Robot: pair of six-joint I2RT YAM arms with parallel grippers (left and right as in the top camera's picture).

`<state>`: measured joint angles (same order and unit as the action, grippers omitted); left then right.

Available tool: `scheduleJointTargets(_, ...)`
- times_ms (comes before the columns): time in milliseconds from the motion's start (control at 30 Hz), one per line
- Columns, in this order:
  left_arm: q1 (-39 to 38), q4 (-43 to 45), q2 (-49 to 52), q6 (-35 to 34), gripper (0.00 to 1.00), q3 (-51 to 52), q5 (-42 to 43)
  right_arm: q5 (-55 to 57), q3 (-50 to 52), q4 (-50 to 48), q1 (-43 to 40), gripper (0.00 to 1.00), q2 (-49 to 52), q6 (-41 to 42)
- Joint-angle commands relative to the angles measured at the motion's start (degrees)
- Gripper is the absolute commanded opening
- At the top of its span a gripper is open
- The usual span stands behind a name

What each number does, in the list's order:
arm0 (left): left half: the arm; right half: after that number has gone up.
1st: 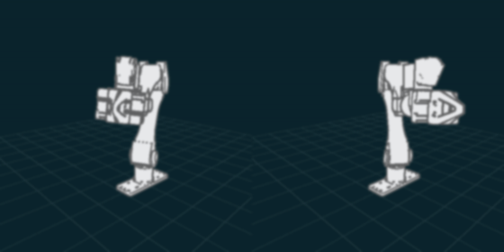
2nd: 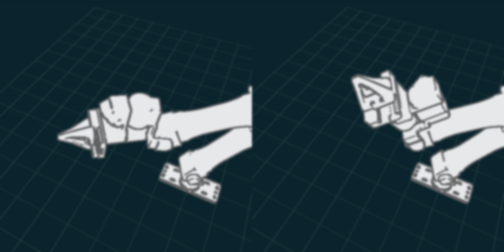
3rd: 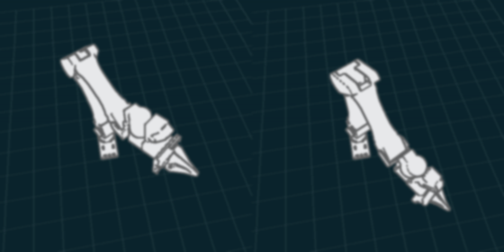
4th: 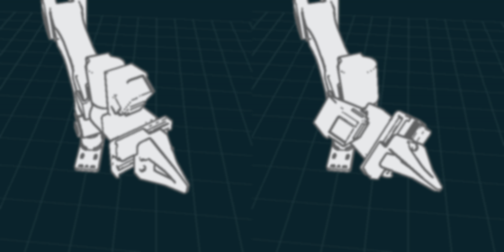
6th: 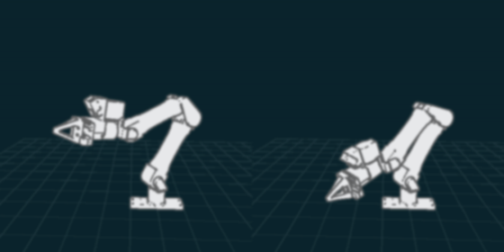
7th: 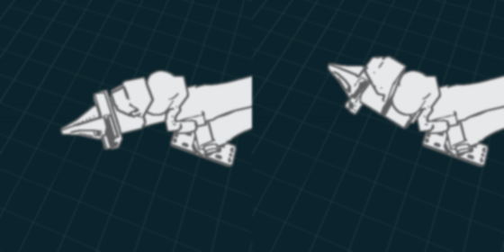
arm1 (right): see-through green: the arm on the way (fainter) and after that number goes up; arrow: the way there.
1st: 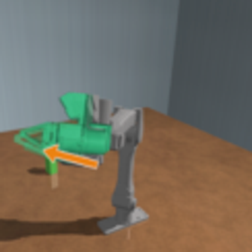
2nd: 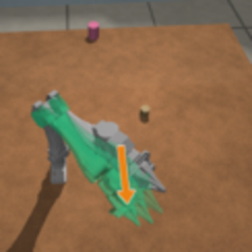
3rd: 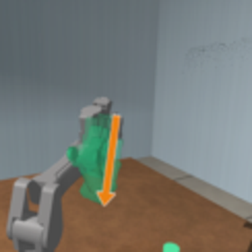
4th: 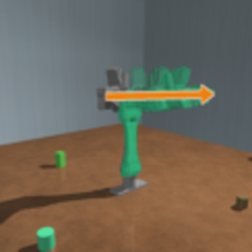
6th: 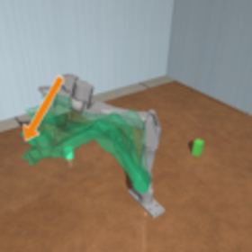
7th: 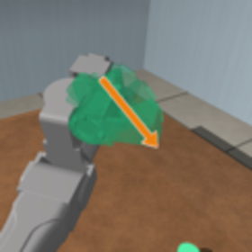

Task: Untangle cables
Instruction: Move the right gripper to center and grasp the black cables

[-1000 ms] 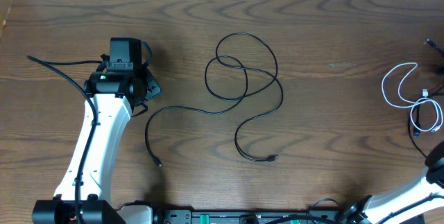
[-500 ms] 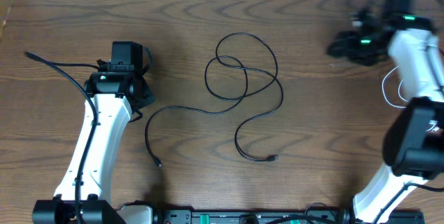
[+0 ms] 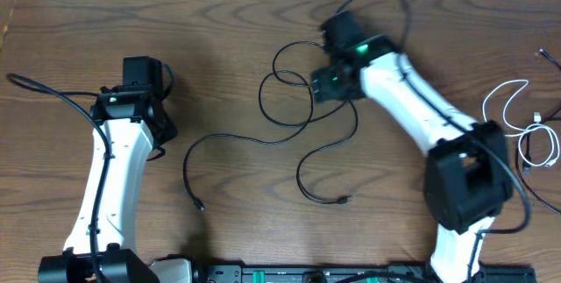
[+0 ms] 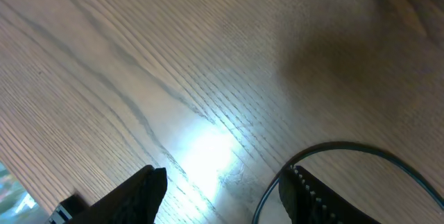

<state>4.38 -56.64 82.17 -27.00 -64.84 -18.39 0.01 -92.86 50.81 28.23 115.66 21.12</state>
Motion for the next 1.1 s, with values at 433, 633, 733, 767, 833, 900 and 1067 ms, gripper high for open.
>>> scheduleJointTargets(433, 0.1, -1.0, -0.2, -0.8, 0.58, 0.9, 0.3, 9.2, -0.8, -0.7, 10.6, 0.70, 8.9, 28.0)
scheduleJointTargets(633, 0.1, -0.9, -0.2, -0.8, 0.58, 0.9, 0.3, 9.1, -0.8, 0.4, 10.9, 0.68, 10.8, 32.7)
scheduleJointTargets(733, 0.1, -1.0, -0.2, -0.8, 0.58, 0.9, 0.3, 9.1, -0.8, 1.8, 10.9, 0.54, 11.4, 34.8)
scheduleJointTargets(767, 0.1, -1.0, -0.2, -0.8, 0.58, 0.9, 0.3, 9.1, -0.8, 2.1, 10.9, 0.48, 11.5, 34.8)
scheduleJointTargets(833, 0.1, -0.9, -0.2, -0.8, 0.58, 0.9, 0.3, 9.1, -0.8, 2.6, 10.9, 0.40, 11.5, 34.8)
scheduleJointTargets(900, 0.1, -0.9, -0.2, -0.8, 0.58, 0.9, 0.3, 9.1, -0.8, 3.3, 10.7, 0.32, 11.5, 34.8)
scheduleJointTargets(1067, 0.1, -0.9, -0.2, -0.8, 0.58, 0.9, 0.3, 9.1, -0.8, 5.4, 9.0, 0.03, 11.4, 34.5)
